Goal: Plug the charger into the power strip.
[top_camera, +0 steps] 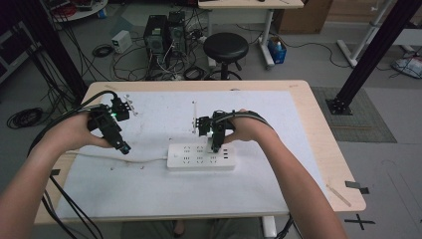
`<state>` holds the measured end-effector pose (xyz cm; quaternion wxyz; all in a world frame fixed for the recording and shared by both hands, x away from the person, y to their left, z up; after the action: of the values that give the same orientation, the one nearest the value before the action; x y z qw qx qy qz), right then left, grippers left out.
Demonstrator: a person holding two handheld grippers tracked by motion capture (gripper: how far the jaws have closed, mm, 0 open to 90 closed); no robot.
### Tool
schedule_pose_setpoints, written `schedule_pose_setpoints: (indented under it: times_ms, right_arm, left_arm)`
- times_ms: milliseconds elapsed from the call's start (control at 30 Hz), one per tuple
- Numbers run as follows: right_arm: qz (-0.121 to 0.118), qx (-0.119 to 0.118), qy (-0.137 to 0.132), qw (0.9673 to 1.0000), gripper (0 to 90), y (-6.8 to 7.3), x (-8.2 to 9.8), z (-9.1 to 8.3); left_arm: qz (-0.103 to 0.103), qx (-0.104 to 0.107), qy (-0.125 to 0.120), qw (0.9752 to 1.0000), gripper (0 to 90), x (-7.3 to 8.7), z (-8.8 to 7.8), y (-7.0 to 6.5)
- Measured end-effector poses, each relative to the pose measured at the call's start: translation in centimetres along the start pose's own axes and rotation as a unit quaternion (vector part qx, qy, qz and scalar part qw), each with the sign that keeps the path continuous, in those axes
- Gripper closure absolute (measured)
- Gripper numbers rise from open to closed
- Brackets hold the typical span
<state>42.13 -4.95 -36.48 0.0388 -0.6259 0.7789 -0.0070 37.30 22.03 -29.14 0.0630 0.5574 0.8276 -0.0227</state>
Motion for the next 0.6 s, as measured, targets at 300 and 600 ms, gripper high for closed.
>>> schedule_pose_setpoints:
  times_ms: [300,600]
  right_arm:
    - [-0.022,0.01,0.019,0.9995,62.6,0.2,-0.8,0.3]
    - [-0.019,0.003,0.017,0.9997,62.6,0.0,-0.6,1.2]
  left_arm:
    - [0.013,0.01,0.0,0.9999,22.0,-1.1,1.2,-0.1]
    - [0.022,0.019,0.004,0.9996,22.0,-1.7,2.0,0.1]
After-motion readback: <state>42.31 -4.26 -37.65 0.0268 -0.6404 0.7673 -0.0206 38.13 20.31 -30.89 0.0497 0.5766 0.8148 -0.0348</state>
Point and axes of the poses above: each handheld gripper's, and its own axes: z roughly forward along the jaws, x roughly out of its underside, y roughly to its left, the point moved 2 cm from there along z, roughly forward along the jaws, and after that the axes turned 12 degrees about z, right-handed, at the moved point
